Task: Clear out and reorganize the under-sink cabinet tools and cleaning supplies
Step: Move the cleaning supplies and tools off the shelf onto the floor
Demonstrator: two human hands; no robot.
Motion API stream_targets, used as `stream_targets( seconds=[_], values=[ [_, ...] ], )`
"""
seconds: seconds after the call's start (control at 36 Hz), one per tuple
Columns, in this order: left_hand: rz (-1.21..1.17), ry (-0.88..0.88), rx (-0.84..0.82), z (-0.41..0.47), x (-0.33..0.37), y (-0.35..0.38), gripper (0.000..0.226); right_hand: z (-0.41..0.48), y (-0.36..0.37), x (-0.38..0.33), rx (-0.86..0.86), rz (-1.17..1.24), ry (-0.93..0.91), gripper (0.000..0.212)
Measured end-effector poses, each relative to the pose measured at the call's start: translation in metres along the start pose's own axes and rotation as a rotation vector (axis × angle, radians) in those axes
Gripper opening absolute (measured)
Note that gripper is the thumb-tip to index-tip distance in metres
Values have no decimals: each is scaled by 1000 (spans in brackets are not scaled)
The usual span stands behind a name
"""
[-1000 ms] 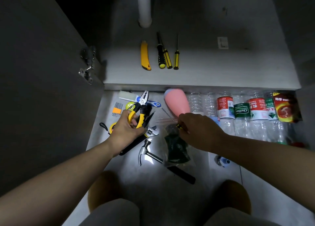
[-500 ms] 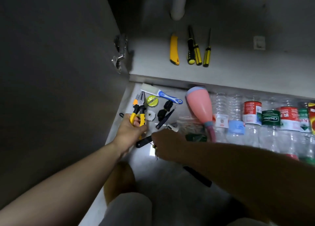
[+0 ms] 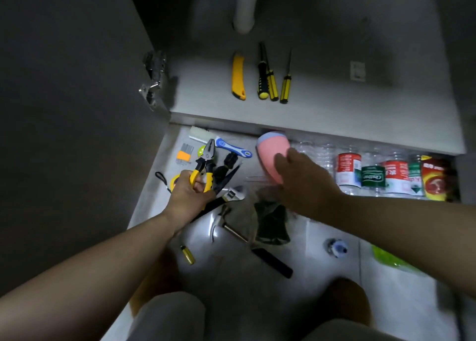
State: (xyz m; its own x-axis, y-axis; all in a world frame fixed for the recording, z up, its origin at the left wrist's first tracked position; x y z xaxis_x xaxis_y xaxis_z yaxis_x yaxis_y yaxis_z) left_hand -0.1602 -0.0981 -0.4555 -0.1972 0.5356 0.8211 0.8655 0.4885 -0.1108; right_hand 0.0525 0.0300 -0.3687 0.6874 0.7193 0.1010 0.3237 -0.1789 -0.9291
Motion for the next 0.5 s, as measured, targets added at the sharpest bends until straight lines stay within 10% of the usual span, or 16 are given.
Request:
stream_targets(
  seconds=[0.17, 0.36, 0.5],
  values=[
    [-1, 9, -121, -1, 8, 31, 35, -33, 48, 35, -246, 251, 291, 40],
    [-54, -60, -302, -13, 7, 54, 28, -26, 36, 28, -84, 220, 264, 28],
    [-66, -150, -385, -14, 0, 63, 27, -21, 43, 26, -271, 324, 291, 36]
  ],
)
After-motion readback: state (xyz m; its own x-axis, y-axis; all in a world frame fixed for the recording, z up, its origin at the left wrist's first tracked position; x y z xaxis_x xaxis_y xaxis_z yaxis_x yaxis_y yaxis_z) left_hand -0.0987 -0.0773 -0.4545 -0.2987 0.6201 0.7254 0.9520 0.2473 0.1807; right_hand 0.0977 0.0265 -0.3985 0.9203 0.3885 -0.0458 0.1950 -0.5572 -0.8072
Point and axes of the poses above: each hand's wrist, its own z-axis towards the middle knuckle, its own y-axis out of the palm, x = y × z, the point moved 6 cm from there along z, towards the middle knuckle, and after that the axes turned 13 degrees about -z, right-handed, at the moved point
